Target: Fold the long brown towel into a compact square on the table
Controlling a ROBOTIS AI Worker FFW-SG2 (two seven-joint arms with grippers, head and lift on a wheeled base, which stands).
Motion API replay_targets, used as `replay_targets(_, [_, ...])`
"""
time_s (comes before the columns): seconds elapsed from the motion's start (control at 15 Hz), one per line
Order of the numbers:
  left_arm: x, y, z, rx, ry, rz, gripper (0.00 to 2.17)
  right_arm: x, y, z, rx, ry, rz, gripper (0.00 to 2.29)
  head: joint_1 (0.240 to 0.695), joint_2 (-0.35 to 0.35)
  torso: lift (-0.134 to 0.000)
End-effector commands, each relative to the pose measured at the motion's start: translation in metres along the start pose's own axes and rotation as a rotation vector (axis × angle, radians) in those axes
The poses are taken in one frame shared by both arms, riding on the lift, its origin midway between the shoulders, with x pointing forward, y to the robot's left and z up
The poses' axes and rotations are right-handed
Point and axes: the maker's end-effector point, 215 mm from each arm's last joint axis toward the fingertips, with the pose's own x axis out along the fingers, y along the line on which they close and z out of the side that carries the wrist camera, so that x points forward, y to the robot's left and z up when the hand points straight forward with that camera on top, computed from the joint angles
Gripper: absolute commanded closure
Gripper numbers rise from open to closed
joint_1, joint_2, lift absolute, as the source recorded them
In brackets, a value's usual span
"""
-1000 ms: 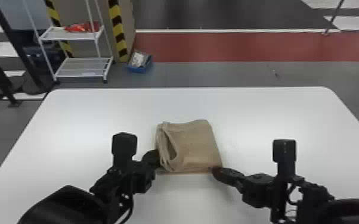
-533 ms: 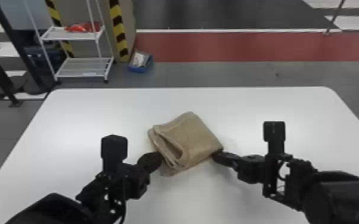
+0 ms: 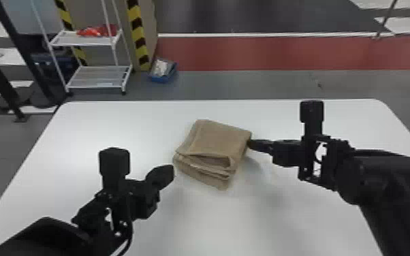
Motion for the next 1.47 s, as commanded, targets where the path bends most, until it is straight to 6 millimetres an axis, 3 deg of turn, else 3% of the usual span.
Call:
replay_targets(0.0, [0.012,0.003,0.014,-0.001,-0.06,-0.002,1.45,-0.021,-0.007,-0.021,0.039,-0.02,0.007,2.19,0.695,0.039,-0.128])
replay_targets(0.13, [0.024,0.004,0.022,0.002,-0.104,-0.013,1.45,-0.063,-0.026,-0.025,0.092,-0.085,0.007,2.19,0.695,0.034,-0.128])
replay_targets(0.4, [0.045,0.013,0.017,0.009,-0.118,-0.03,1.45,-0.161,-0.096,-0.044,0.174,-0.184,-0.075,2.19,0.695,-0.05,-0.128])
replay_targets(0.6, [0.056,0.021,0.016,0.025,-0.135,-0.024,1.45,-0.212,-0.114,-0.041,0.204,-0.251,-0.098,2.19,0.695,-0.144,-0.128])
replay_targets(0.87, [0.058,0.036,0.022,0.042,-0.153,-0.002,1.45,-0.234,-0.124,-0.043,0.223,-0.271,-0.099,2.19,0.695,-0.188,-0.128])
replay_targets(1.4, [0.044,0.025,-0.012,0.029,-0.089,-0.016,1.45,-0.229,-0.115,-0.044,0.227,-0.274,-0.071,2.19,0.695,-0.189,-0.128])
